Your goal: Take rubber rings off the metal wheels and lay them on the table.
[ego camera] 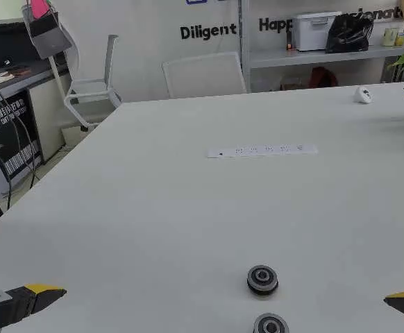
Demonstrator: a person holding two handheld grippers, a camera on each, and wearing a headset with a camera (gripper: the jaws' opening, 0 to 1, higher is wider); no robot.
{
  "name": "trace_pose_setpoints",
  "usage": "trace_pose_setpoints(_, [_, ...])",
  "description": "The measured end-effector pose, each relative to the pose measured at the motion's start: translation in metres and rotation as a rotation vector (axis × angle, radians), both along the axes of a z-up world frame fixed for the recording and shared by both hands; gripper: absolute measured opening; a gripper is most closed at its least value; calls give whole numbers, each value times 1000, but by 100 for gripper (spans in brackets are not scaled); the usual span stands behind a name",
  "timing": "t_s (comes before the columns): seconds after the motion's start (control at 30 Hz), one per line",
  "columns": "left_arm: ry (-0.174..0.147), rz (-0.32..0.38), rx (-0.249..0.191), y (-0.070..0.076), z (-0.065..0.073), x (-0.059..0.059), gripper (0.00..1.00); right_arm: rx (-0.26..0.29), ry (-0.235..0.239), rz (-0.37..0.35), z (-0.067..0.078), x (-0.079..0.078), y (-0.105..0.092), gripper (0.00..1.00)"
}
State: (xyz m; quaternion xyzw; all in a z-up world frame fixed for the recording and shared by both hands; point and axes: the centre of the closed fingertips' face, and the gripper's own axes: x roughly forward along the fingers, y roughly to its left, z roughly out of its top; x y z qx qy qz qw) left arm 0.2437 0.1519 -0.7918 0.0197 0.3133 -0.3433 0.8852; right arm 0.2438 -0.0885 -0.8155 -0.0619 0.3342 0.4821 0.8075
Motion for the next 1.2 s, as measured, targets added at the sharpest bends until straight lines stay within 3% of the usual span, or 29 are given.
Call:
trace_pose_setpoints(0.77, [11,40,-11,5,-1,3,100,-2,33,24,-6,-1,-1,99])
trace_pose_setpoints(1.2, [16,43,-38,5,-2,6,100,-48,27,49,-11,0,1,99])
